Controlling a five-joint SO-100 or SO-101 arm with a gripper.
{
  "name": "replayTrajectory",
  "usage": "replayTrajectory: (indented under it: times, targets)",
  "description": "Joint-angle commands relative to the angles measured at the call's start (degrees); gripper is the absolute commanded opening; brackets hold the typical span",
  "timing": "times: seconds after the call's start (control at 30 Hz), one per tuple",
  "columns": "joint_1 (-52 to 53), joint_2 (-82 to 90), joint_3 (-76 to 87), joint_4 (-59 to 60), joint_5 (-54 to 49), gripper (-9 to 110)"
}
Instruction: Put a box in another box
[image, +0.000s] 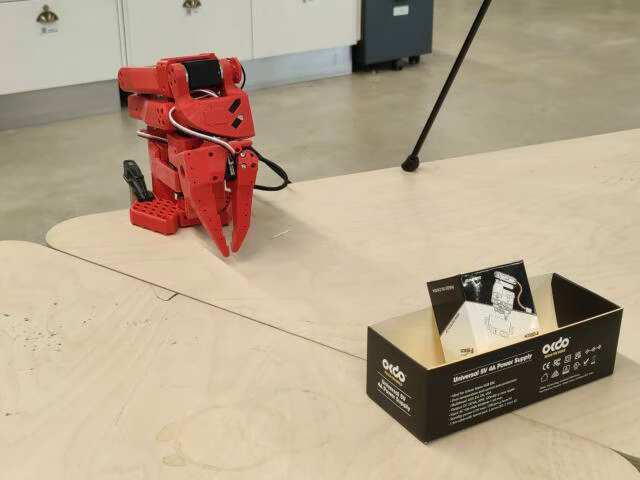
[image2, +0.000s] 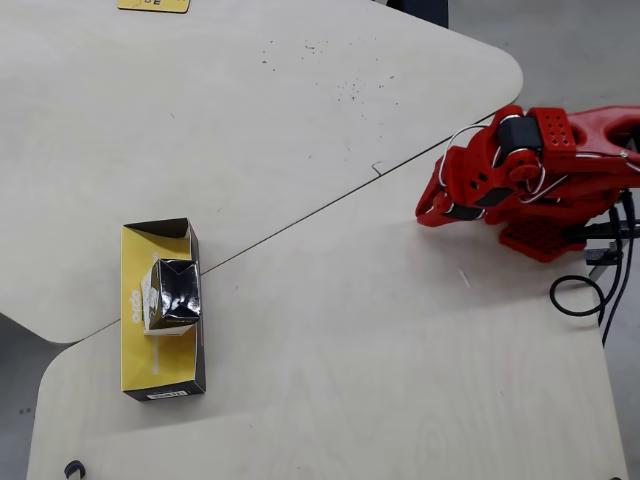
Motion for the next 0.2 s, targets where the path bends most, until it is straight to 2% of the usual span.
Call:
replayTrajectory:
  times: [0.0, 0.17]
  targets:
    - [0.4, 0.2, -0.3, 1.6, 0.1, 0]
    - [0.4, 0.2, -0.3, 1.6, 0.1, 0]
